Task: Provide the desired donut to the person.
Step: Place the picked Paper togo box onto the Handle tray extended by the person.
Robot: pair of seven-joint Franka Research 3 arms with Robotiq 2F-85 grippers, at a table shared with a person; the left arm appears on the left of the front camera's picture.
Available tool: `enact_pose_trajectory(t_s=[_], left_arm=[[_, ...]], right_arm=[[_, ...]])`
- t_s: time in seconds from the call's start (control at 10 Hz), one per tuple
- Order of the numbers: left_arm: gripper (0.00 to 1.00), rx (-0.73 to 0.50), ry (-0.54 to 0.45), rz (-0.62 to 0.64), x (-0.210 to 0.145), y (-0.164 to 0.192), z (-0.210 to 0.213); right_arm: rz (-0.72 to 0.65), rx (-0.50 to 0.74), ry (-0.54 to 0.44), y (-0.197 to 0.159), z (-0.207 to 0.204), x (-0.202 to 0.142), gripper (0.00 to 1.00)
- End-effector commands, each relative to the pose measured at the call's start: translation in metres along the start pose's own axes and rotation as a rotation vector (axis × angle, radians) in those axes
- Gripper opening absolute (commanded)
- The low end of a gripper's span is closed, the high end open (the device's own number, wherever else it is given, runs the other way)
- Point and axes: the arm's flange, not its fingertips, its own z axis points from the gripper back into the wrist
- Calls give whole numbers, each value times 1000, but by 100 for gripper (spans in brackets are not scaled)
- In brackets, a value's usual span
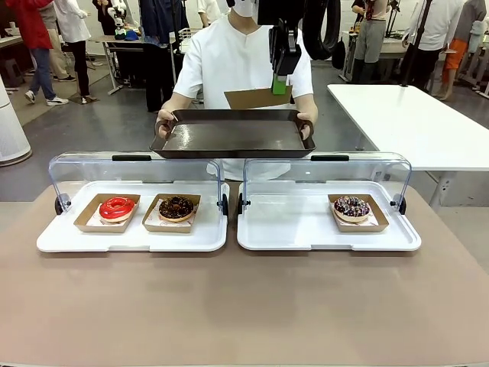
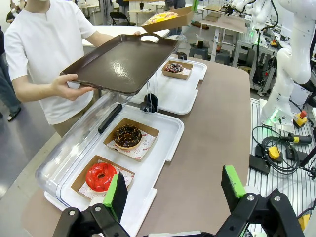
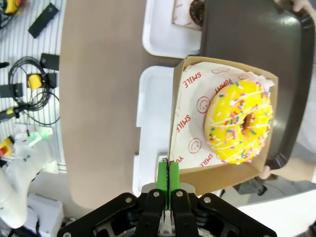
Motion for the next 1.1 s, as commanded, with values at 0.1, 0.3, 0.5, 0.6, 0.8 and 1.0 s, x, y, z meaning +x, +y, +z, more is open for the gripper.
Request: enact_pose_trajectory(t_s=[0.1, 0.3, 0.5, 0.6, 0.8, 1.0], left_arm=[[100, -3, -21, -18, 0, 1, 2], [100, -3, -21, -18, 0, 1, 2], [100, -3, -21, -18, 0, 1, 2], [100, -3, -21, -18, 0, 1, 2], [100, -3, -21, -18, 0, 1, 2], [100, -3, -21, -18, 0, 1, 2]], right_arm=[[-70, -15, 25, -38, -15, -10, 1], [-59, -17, -82, -53, -29, -29, 1], [-101, -20, -112, -65, -43, -49, 1], [-103, 2, -133, -66, -52, -59, 1], [-120, 50, -120, -71, -69, -68, 1], [-114, 80, -104, -72, -86, -75, 1]])
